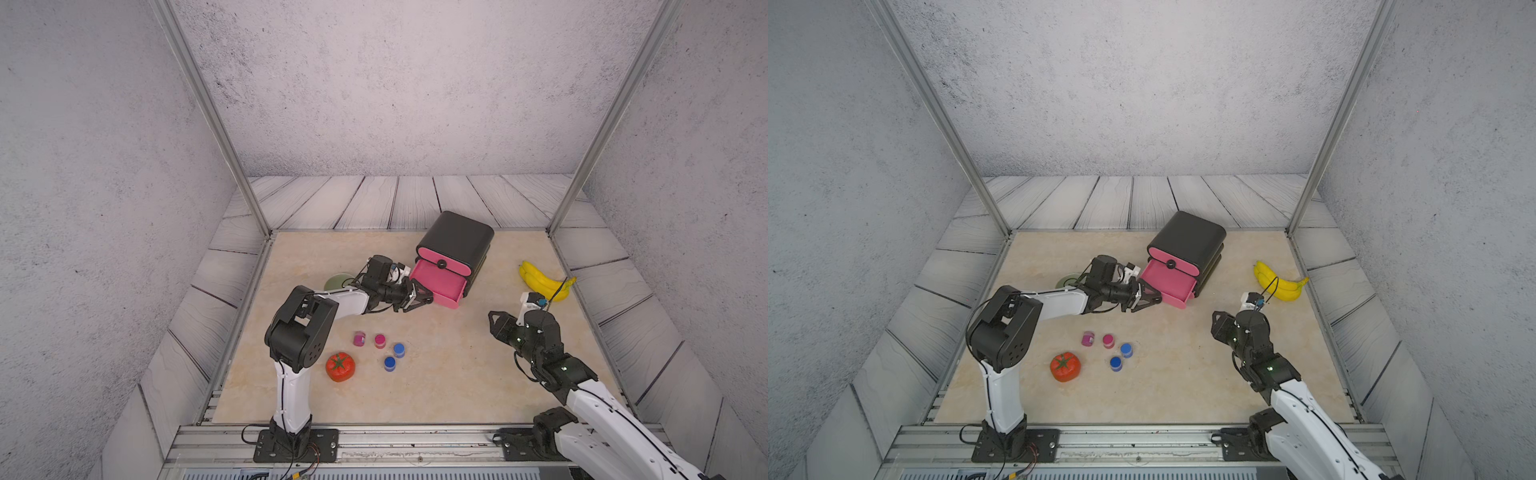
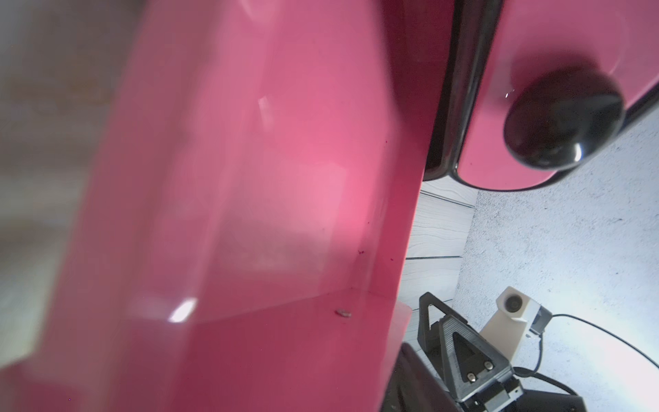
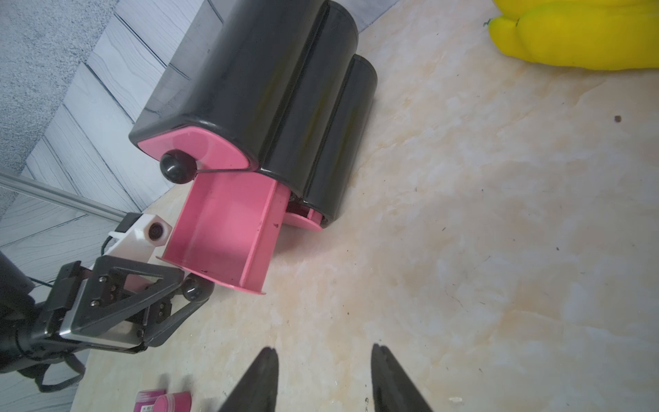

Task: Put the paint cans in the drawer according to color
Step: Open the drawer in the storage box, then pick up the paint can at the center of the board.

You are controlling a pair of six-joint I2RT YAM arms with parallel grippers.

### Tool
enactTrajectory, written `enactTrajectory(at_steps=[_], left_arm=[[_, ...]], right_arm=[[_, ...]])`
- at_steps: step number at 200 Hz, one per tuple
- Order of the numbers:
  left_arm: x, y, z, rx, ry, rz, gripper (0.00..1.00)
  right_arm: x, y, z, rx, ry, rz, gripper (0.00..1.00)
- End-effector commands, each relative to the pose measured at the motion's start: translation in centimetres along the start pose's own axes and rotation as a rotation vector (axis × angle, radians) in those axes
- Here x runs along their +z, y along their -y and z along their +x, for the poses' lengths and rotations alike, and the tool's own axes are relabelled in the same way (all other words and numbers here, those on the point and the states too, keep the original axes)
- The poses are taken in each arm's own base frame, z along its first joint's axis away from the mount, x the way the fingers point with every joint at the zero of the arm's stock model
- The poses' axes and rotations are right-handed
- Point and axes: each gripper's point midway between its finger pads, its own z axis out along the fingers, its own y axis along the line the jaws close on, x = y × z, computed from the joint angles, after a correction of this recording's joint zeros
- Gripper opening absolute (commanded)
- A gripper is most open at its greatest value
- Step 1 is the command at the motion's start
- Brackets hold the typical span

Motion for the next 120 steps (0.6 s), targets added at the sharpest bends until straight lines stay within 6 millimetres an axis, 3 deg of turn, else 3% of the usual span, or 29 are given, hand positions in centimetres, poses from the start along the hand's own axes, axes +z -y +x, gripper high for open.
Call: enactTrajectory(at_steps=[1, 38, 74, 89, 112, 120], left_arm=[[-2.4, 1.4, 0.3, 0.120, 0.034, -0.045, 0.54], [-8.9, -0.2, 0.9, 0.319, 0.144, -0.352, 0.62], [-16.9, 0.6, 1.6, 0.589, 0.280, -0.679, 0.70], [-20.1, 0.8, 1.7, 0.660, 0.346, -0.795, 0.75], [-24.4, -0.9, 1.9, 0.633, 0.484, -0.975, 1.00], [-25.2, -2.0, 2.1, 0.599, 0.523, -1.005, 0.98]], right_arm=[[-0.8, -1.7, -1.0, -0.024, 0.002, -0.054, 0.48], [-1.8, -4.2, -1.3, -0.013, -0.002, -0.186, 0.58], [-2.3, -8.7, -0.8, 0.006, -0.076, -0.423, 0.60], [-1.8, -10.0, 0.3, 0.008, -0.172, -0.471, 0.60], [-0.6, -11.9, 3.5, -0.095, -0.349, -0.471, 0.59], [-0.1, -12.5, 5.1, -0.153, -0.408, -0.450, 0.59]])
